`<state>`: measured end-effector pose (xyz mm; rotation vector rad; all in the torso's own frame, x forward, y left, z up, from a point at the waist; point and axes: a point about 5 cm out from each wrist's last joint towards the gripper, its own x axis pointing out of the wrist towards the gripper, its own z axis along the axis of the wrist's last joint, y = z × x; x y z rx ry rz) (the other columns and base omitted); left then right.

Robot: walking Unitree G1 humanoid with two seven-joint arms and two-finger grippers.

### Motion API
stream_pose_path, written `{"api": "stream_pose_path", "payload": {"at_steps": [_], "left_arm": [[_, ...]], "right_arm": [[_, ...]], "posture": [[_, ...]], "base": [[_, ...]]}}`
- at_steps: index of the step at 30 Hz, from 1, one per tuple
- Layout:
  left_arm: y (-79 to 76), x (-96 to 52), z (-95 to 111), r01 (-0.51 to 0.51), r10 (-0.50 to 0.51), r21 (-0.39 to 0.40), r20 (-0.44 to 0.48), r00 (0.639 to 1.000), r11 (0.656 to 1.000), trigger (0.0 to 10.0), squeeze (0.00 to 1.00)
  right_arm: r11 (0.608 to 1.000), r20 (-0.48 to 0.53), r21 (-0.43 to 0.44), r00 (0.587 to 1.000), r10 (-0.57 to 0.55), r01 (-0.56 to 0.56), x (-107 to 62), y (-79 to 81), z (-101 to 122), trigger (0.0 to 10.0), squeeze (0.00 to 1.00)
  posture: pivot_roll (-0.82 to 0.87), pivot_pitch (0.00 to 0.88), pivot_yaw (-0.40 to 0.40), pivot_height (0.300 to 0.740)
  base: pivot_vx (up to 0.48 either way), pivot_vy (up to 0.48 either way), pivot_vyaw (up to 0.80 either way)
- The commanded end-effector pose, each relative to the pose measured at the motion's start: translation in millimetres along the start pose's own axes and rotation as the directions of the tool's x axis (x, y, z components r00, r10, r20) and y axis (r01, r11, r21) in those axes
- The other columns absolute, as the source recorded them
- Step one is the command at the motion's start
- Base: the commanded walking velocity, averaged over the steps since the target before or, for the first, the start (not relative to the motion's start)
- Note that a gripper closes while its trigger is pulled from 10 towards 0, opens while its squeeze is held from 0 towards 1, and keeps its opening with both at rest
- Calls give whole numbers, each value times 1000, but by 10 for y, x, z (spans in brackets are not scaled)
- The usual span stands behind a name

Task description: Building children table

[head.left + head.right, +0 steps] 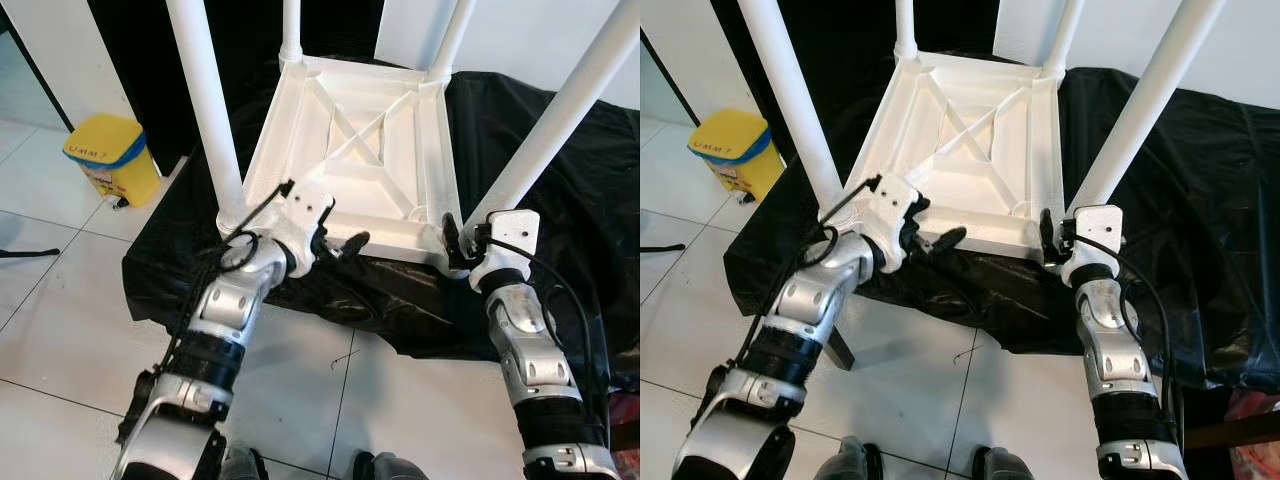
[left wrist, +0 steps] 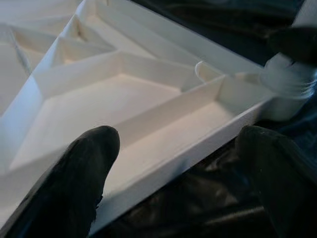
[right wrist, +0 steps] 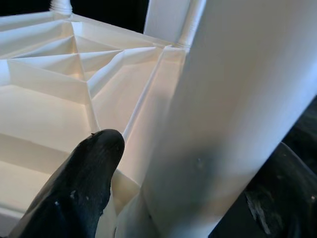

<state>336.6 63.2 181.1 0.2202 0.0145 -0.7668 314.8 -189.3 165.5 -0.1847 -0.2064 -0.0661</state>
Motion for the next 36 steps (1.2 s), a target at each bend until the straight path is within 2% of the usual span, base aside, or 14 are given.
{"api": "stream_pose_path", "payload": {"at_steps": [1, 10, 11, 13, 14, 15, 16, 18, 19, 24, 25, 31, 32, 36], "left_arm": [[-28, -1, -3, -6, 6, 17, -2, 1000, 1000, 10000, 0], [-45, 48, 28, -6, 6, 37, 6, 1000, 999, 10000, 0], [-66, 54, 42, -2, 2, 39, 10, 1000, 999, 10000, 0], [-66, 54, 42, -2, 2, 39, 10, 1000, 999, 10000, 0], [-88, 56, 53, 5, -6, 44, 14, 1000, 999, 10000, 0], [-88, 56, 53, 5, -6, 44, 14, 1000, 999, 10000, 0], [-107, 51, 60, 10, -11, 48, 16, 1000, 999, 10000, 0], [-119, 42, 64, 14, -14, 53, 18, 1000, 998, 10000, 0], [-124, 32, 64, 16, -17, 55, 17, 1000, 998, 10000, 0], [-124, 32, 64, 16, -17, 55, 17, 1000, 998, 10000, 0], [-131, 23, 63, 19, -20, 57, 15, 1000, 998, 10000, 0], [-259, -20, 47, 125, -125, 31, 14, 992, 992, 10000, 0], [-398, -73, 5, 236, -236, 17, -1, 972, 972, 10000, 0], [-512, -123, -51, 320, -319, 33, -26, 947, 947, 10000, 0]], "right_arm": [[1000, -15, -18, 1000, -11, 11, 6, 13, 9, 10000, 0], [994, -70, 47, 993, -92, 95, 183, 149, 57, 10000, 0], [994, -63, 58, 994, -91, 95, 203, 184, 75, 8314, 0], [994, -63, 58, 994, -91, 95, 203, 184, 75, 8314, 0], [991, -62, 77, 993, -101, 106, 223, 203, 89, 0, 0], [991, -62, 77, 993, -101, 106, 223, 203, 89, 0, 0], [988, -59, 95, 992, -114, 119, 246, 210, 123, 10000, 0], [986, -59, 108, 991, -121, 127, 262, 212, 152, 10000, 0], [981, -68, 129, 989, -135, 143, 275, 205, 169, 0, 0], [981, -68, 129, 989, -135, 143, 275, 205, 169, 0, 0], [978, -79, 140, 986, -144, 154, 284, 199, 172, 10000, 0], [952, -133, 254, 981, -138, 168, 295, 225, 128, 10000, 0], [917, -160, 353, 978, -134, 183, 299, 236, 106, 1569, 0], [880, -170, 434, 977, -128, 191, 303, 239, 101, 0, 0]], "posture": [[-17, 117, -62, 740], [-10, 112, -72, 740], [-7, 111, -75, 740], [-7, 111, -75, 740], [-2, 109, -78, 740], [-2, 109, -78, 740], [2, 106, -80, 740], [5, 105, -81, 740], [8, 101, -82, 740], [8, 101, -82, 740], [12, 100, -82, 740], [22, 90, -80, 740], [29, 85, -79, 740], [31, 85, -80, 740]], "base": [[0, 0, 0], [0, 0, 0], [0, 0, 0], [0, 0, 0], [0, 0, 0], [0, 0, 0], [0, 0, 0], [0, 0, 0], [0, 0, 0], [0, 0, 0], [0, 0, 0], [0, 0, 0], [0, 0, 0], [0, 0, 0]]}}
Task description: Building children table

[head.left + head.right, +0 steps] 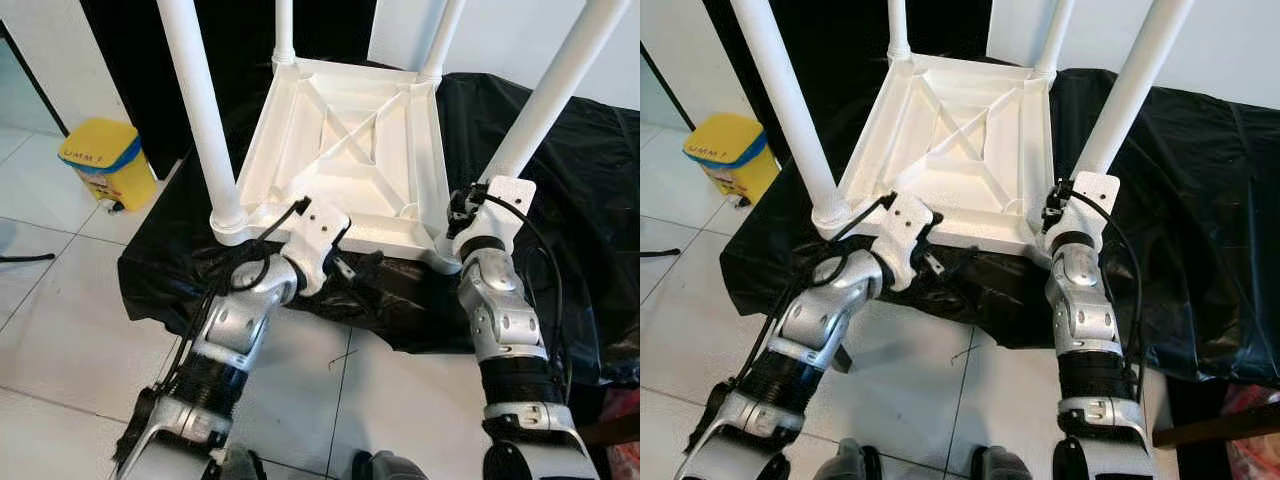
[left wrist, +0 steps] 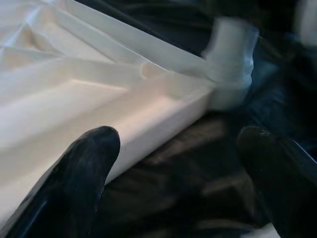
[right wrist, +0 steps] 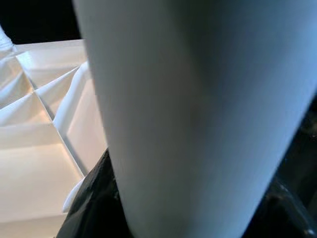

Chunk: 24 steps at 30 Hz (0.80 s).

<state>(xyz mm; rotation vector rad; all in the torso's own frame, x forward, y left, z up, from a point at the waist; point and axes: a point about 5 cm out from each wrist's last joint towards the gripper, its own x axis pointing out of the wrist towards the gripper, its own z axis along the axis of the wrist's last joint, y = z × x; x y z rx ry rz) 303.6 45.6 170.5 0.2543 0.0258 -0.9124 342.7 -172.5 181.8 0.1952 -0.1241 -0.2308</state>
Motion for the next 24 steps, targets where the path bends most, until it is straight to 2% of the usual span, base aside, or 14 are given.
{"api": "stream_pose_path", "payload": {"at_steps": [1, 2, 3, 4, 5, 11, 12, 13, 16, 18, 19, 20, 21, 24], "left_arm": [[-216, -12, -67, 229, -229, 0, -48, 972, 973, 10000, 0], [-216, -12, -67, 229, -229, 0, -48, 972, 973, 10000, 0], [-259, -25, -112, 262, -263, -17, -75, 962, 965, 10000, 0], [-259, -25, -112, 262, -263, -17, -75, 962, 965, 10000, 0], [-280, -34, -141, 279, -280, -27, -93, 955, 960, 10000, 0], [-315, -75, -281, 291, -297, -55, -166, 940, 955, 10000, 0], [-315, -75, -281, 291, -297, -55, -166, 940, 955, 10000, 0], [-272, -67, -325, 255, -262, -63, -189, 946, 965, 10000, 0], [-171, -37, -354, 179, -185, -48, -208, 960, 983, 10000, 0], [112, 20, -359, -15, 0, -61, -233, 972, 998, 10000, 0], [112, 20, -359, -15, 0, -61, -233, 972, 998, 10000, 0], [299, 42, -309, -114, 97, -60, -230, 968, 992, 10000, 0], [299, 42, -309, -114, 97, -60, -230, 968, 992, 10000, 0], [749, 69, -76, -299, 282, -70, -186, 941, 952, 10000, 0]], "right_arm": [[977, -51, 213, 998, 21, -9, 1, 53, -52, 902, 0], [977, -51, 213, 998, 21, -9, 1, 53, -52, 902, 0], [954, -55, 301, 998, 21, -3, 4, 53, -41, 8275, 0], [954, -55, 301, 998, 21, -3, 4, 53, -41, 8275, 0], [925, -60, 380, 998, 18, 6, 1, 47, -35, 10000, 0], [838, -53, 545, 998, 44, -7, -43, 33, -26, 10000, 0], [838, -53, 545, 998, 44, -7, -43, 33, -26, 10000, 0], [811, -46, 585, 998, 51, -14, -71, 26, -22, 10000, 0], [789, -31, 614, 998, 58, -27, -105, 12, -15, 10000, 0], [734, -11, 678, 998, 62, -38, -176, -38, -18, 10000, 0], [734, -11, 678, 998, 62, -38, -176, -38, -18, 10000, 0], [701, 7, 712, 998, 58, -46, -214, -77, -15, 10000, 0], [701, 7, 712, 998, 58, -46, -214, -77, -15, 10000, 0], [601, 16, 799, 1000, 24, -28, -290, -207, -54, 10000, 0]], "posture": [[33, 88, -79, 740], [33, 88, -79, 740], [33, 89, -78, 740], [33, 89, -78, 740], [33, 89, -78, 740], [24, 107, -71, 740], [24, 107, -71, 740], [18, 109, -70, 740], [14, 112, -70, 740], [7, 120, -73, 740], [7, 120, -73, 740], [3, 124, -75, 740], [3, 124, -75, 740], [-5, 134, -72, 740]], "base": [[0, 0, 0], [0, 0, 0], [0, 0, 0], [0, 0, 0], [0, 0, 0], [0, 0, 0], [0, 0, 0], [0, 0, 0], [0, 0, 0], [0, 0, 0], [0, 0, 0], [0, 0, 0], [0, 0, 0], [0, 0, 0]]}}
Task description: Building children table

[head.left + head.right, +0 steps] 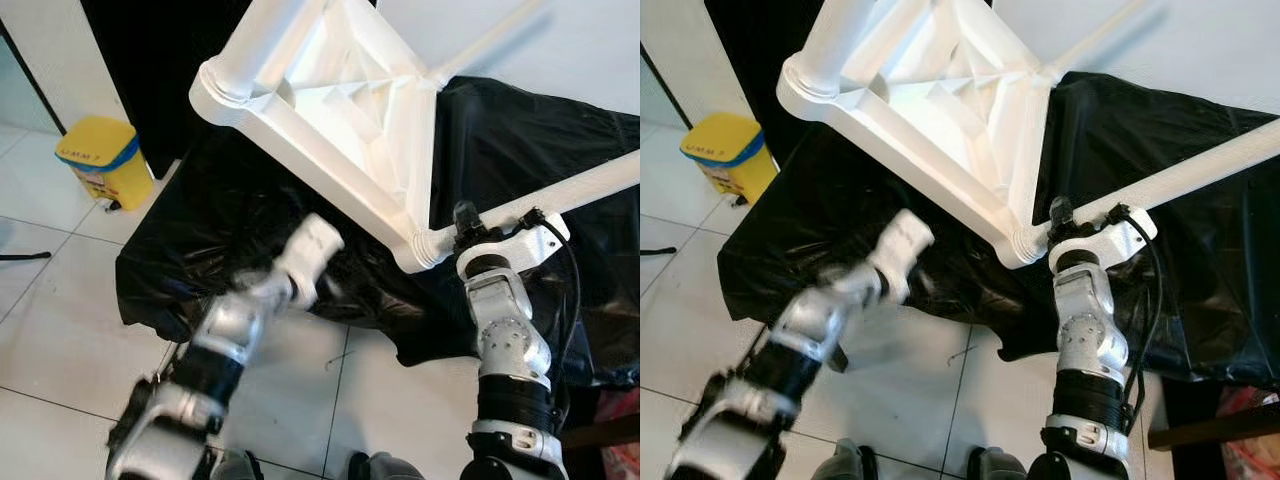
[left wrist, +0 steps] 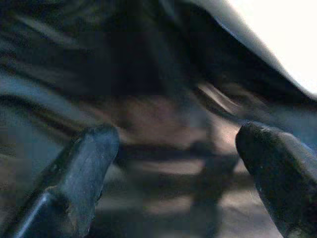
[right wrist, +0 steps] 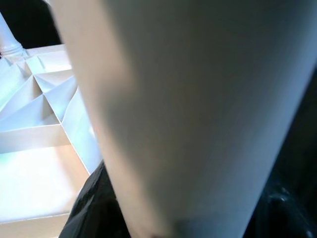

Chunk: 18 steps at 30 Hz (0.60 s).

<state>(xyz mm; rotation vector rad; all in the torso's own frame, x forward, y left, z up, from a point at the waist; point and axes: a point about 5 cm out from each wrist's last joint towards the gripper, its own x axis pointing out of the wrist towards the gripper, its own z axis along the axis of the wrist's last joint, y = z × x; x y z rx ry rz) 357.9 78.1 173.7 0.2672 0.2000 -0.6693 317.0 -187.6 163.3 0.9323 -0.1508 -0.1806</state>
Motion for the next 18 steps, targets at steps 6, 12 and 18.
{"api": "stream_pose_path", "payload": {"at_steps": [6, 12, 18], "left_arm": [[325, 36, 193, -159, 161, -65, 33, 986, 985, 10000, 0], [510, 109, 656, -253, 266, -111, 126, 956, 961, 10000, 0], [177, 230, 1459, -92, 139, -148, 349, 927, 985, 10000, 0]], "right_arm": [[968, 53, 246, 998, 40, -52, -102, -18, 45, 10000, 0], [933, 66, 360, 998, -11, -14, -236, -211, 15, 10000, 0], [853, 48, 514, 990, -135, 91, -399, -513, -113, 10000, 0]], "posture": [[-11, 138, -61, 740], [-20, 143, -45, 740], [-22, 149, -6, 740]], "base": [[0, 0, 0], [0, 0, 0], [0, 0, 0]]}}
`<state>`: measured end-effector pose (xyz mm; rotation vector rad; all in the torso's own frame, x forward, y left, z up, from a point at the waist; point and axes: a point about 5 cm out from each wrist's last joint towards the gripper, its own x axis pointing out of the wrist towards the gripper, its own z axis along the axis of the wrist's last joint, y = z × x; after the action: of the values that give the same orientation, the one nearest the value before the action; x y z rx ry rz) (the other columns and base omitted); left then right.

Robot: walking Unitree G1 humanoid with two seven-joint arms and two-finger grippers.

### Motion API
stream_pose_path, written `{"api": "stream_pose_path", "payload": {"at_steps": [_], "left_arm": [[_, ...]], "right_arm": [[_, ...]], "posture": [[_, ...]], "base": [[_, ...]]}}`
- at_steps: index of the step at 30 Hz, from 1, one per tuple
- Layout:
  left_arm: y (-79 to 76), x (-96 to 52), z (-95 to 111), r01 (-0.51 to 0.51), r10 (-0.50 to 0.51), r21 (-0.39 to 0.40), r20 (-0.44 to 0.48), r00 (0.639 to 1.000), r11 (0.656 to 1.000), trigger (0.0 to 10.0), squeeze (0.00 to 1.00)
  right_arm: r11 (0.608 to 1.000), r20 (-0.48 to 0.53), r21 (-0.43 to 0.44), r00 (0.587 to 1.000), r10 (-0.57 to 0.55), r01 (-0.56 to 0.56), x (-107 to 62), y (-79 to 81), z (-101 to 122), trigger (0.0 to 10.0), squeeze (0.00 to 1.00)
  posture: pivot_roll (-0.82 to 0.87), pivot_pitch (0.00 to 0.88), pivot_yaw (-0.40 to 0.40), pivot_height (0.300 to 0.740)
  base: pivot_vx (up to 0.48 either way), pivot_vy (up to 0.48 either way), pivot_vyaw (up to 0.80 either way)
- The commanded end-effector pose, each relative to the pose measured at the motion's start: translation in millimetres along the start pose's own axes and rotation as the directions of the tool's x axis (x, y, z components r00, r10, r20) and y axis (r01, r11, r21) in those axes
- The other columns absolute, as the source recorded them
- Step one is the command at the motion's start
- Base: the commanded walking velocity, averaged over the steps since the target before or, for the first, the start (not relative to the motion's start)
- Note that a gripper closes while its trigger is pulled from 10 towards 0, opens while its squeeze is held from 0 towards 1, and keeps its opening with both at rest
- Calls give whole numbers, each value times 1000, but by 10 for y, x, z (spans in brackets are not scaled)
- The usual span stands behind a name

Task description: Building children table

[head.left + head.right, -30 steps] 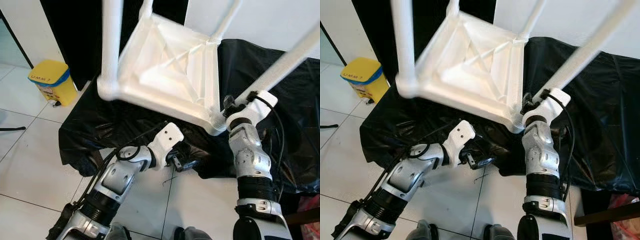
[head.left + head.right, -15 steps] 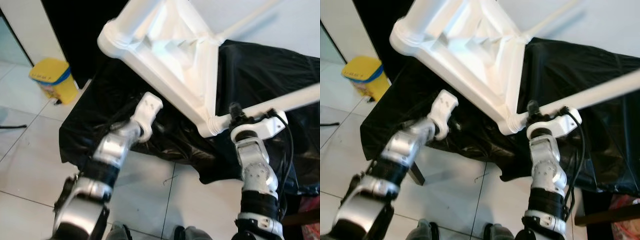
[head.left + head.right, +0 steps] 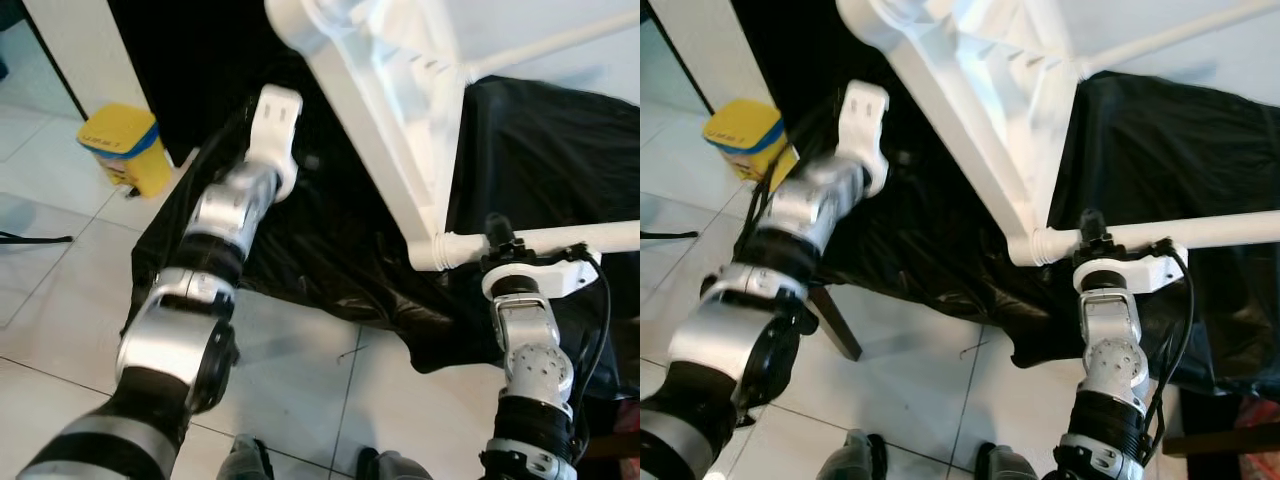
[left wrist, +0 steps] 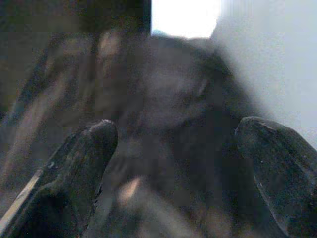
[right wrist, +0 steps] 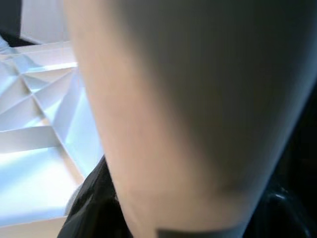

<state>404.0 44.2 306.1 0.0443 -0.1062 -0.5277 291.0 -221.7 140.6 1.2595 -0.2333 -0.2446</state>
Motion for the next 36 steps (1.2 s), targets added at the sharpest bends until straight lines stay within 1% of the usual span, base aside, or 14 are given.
{"api": "stream_pose_path", "payload": {"at_steps": [1, 2, 6, 12, 13, 19, 20, 23, 25, 28, 30, 34, 35, 36], "left_arm": [[-331, 104, 204, 120, -118, -20, 68, 991, 993, 10000, 0], [-331, 104, 204, 120, -118, -20, 68, 991, 993, 10000, 0], [-946, 215, 618, 329, -312, -82, 170, 935, 941, 10000, 0], [-1144, 223, 778, 388, -366, -79, 206, 908, 918, 10000, 0], [-1343, 210, 950, 448, -419, -76, 241, 875, 891, 10000, 0], [-1454, 203, 1053, 489, -463, -48, 253, 850, 871, 10000, 0], [-1468, 203, 1066, 494, -469, -40, 252, 846, 869, 10000, 0], [-1479, 204, 1078, 497, -474, -33, 251, 844, 867, 10000, 0], [-1492, 204, 1120, 499, -479, -17, 254, 840, 866, 10000, 0], [-1492, 204, 1120, 499, -479, -17, 254, 840, 866, 10000, 0], [-1480, 200, 1168, 496, -481, 11, 261, 837, 868, 10000, 0], [-1470, 201, 1182, 494, -481, 19, 262, 837, 869, 10000, 0], [-1461, 204, 1189, 492, -479, 19, 262, 838, 870, 10000, 0], [-1450, 209, 1194, 493, -481, 19, 261, 837, 870, 10000, 0]], "right_arm": [[973, 2, 215, 996, -92, 89, -255, -256, -242, 10000, 0], [973, 2, 215, 996, -92, 89, -255, -256, -242, 10000, 0], [969, 20, 194, 987, -158, 151, -372, -362, -206, 10000, 0], [957, 50, 190, 972, -232, 218, -466, -461, -146, 10000, 0], [934, 113, 147, 933, -342, 325, -688, -620, -33, 10000, 1000], [895, 215, 55, 870, -443, 442, -1007, -698, 102, 10000, 1000], [873, 228, 48, 846, -482, 485, -1085, -737, 124, 10000, 0], [855, 242, 46, 825, -511, 516, -1143, -767, 145, 10000, 0], [811, 278, -2, 779, -562, 585, -1306, -825, 224, 10000, 0], [811, 278, -2, 779, -562, 585, -1306, -825, 224, 10000, 0], [747, 350, -65, 716, -604, 662, -1469, -768, 312, 10000, 0], [723, 382, -94, 695, -609, 685, -1516, -706, 338, 10000, 0], [693, 425, -122, 668, -611, 711, -1542, -629, 351, 10000, 0], [628, 488, -204, 634, -600, 751, -1556, -536, 360, 10000, 0]], "posture": [[-26, 149, -1, 740], [-26, 149, -1, 740], [-33, 147, 8, 740], [-31, 149, 17, 740], [-29, 159, 48, 740], [-41, 164, 101, 740], [-41, 164, 101, 740], [-41, 164, 101, 740], [-48, 165, 137, 740], [-48, 165, 137, 740], [-58, 171, 170, 740], [-62, 171, 181, 740], [-59, 170, 199, 740], [-57, 168, 206, 740]], "base": [[0, 0, 0], [0, 0, 0], [0, 0, 0], [0, 0, 0], [0, 0, 0], [0, 0, 0], [0, 0, 0], [0, 0, 0], [0, 0, 0], [0, 0, 0], [0, 0, 0], [0, 0, 0], [0, 0, 0], [0, 0, 0]]}}
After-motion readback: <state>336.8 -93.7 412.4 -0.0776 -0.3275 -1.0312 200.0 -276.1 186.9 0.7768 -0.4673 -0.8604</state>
